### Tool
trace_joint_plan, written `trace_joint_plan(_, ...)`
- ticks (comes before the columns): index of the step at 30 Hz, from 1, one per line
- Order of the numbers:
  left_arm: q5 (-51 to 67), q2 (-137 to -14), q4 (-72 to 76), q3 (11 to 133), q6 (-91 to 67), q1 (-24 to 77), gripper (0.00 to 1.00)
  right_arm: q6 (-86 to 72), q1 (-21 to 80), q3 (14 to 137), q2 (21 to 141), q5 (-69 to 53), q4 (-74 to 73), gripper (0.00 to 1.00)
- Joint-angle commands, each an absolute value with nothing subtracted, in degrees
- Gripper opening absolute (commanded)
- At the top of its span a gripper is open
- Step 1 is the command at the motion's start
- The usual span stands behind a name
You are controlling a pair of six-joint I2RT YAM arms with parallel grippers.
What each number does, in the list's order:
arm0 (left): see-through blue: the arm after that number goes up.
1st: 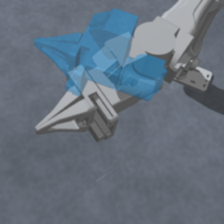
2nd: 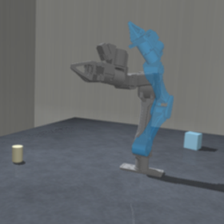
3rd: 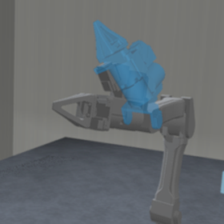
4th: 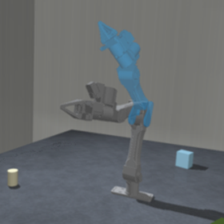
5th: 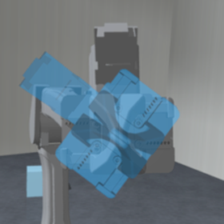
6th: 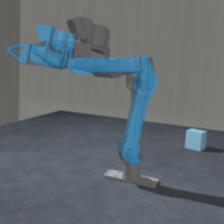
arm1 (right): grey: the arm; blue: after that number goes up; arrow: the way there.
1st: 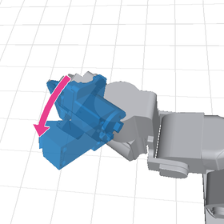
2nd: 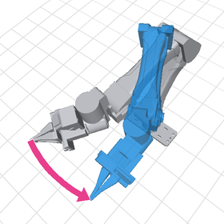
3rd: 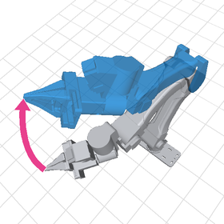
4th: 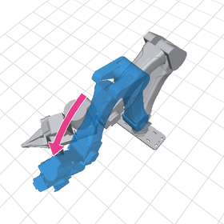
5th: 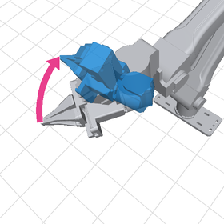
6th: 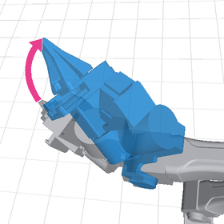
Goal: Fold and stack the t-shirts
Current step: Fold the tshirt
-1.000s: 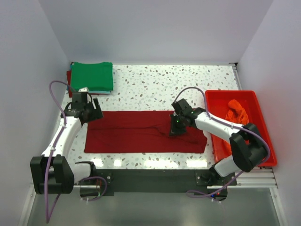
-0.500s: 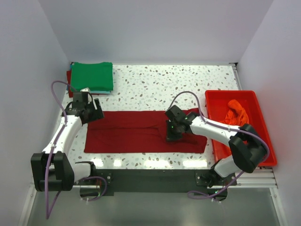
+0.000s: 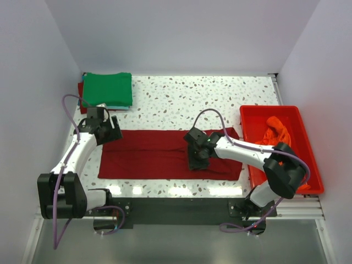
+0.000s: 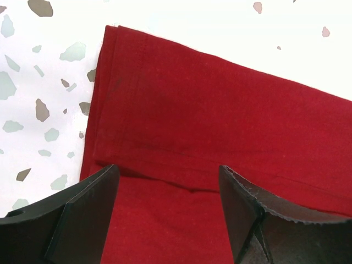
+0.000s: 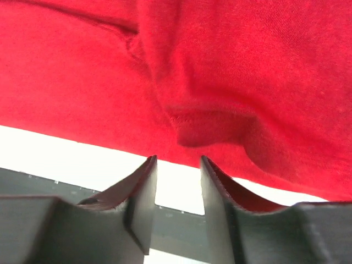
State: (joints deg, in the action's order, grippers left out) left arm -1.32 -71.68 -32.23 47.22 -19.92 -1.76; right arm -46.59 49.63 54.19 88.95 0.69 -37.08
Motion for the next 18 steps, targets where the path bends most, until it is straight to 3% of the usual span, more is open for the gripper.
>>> trace_joint_plan(1,-0.8,-71.8,-30.2,47.5,-19.1,-1.9,0.77,-47.4,49.8,58.1,84.9,3.4,-41.4,0.42)
trace_joint_plan(6,-1.6,-71.5,-30.4,48.3,-19.8,-2.0,0.77,-46.0,49.7,60.6,79.9,5.5,-45.8,0.53)
trace_joint_plan(18,4.0,-80.5,-21.7,50.4,-28.6,6.7,0.78,-33.0,26.1,60.6,80.5,6.1,-39.0,0.51)
